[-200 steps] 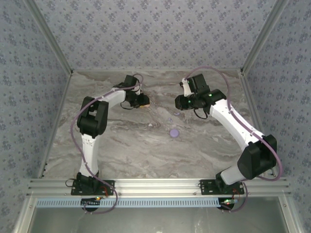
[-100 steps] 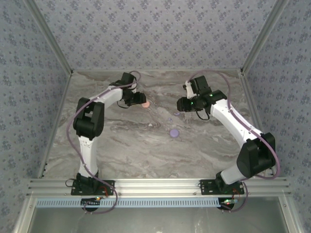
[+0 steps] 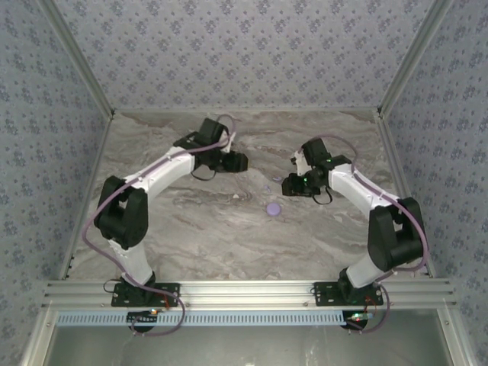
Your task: Insert the wireless bluetooth earbuds into the charging case
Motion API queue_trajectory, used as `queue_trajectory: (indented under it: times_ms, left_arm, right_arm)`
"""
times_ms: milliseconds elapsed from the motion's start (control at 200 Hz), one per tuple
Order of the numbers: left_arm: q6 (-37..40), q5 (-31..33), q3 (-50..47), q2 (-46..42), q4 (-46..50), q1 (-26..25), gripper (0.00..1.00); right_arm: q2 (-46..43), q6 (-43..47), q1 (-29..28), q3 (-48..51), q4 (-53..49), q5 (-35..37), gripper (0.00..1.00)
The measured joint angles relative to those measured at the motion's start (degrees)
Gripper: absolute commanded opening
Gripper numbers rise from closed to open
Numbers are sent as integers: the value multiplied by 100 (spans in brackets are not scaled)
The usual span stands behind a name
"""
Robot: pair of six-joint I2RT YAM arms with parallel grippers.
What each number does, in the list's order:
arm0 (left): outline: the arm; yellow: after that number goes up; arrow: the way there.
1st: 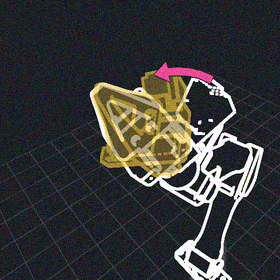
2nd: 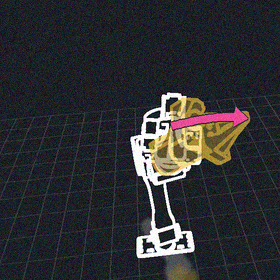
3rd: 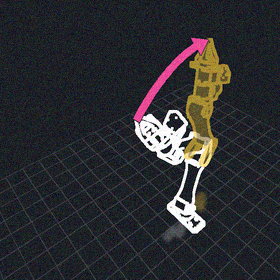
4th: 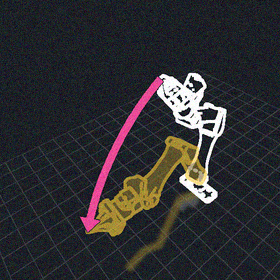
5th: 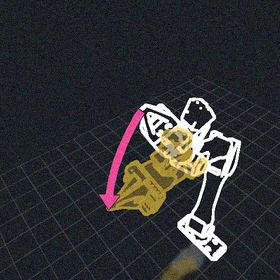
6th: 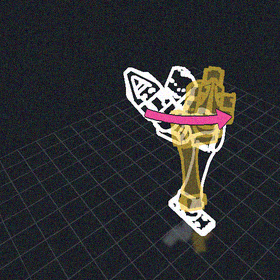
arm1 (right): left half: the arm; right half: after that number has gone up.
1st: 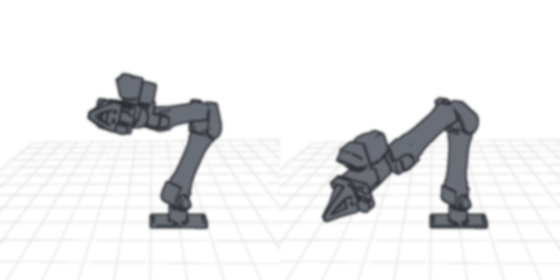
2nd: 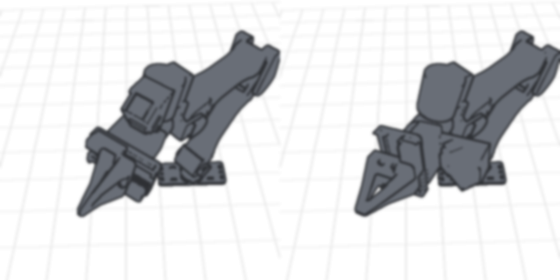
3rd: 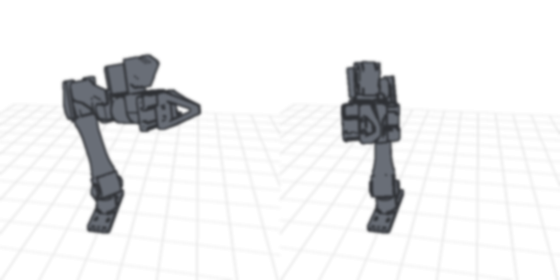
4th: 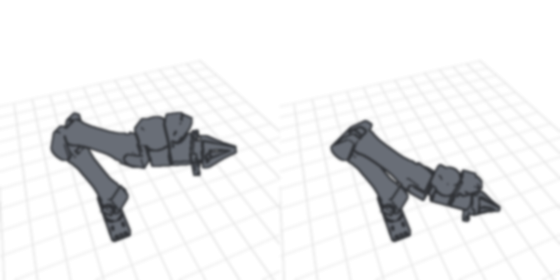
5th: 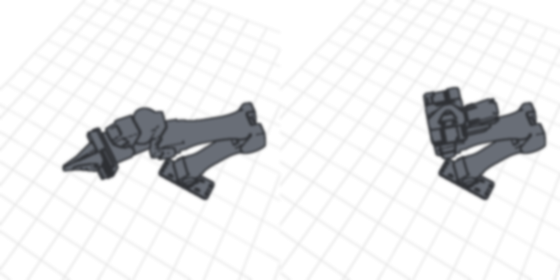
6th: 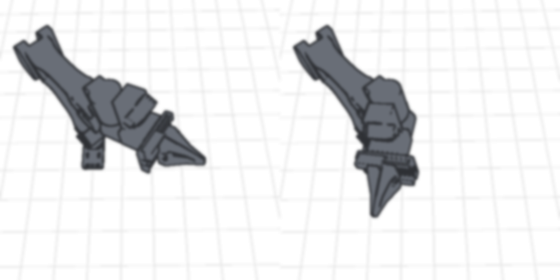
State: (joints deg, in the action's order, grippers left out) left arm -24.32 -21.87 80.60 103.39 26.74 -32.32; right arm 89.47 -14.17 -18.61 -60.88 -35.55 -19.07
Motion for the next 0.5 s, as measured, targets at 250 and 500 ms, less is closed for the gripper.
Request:
queue_trajectory:
  times_ms: [250, 500]
  left_arm:
    - [-323, -376, -529, 0, -160, -866, 41]
    - [-621, -625, -1099, 0, -704, -1143, 38]
  right_arm:
    - [603, -63, 11, 9, 234, -136, 24]
    - [1224, -63, -4, -186, 280, -160, 24]
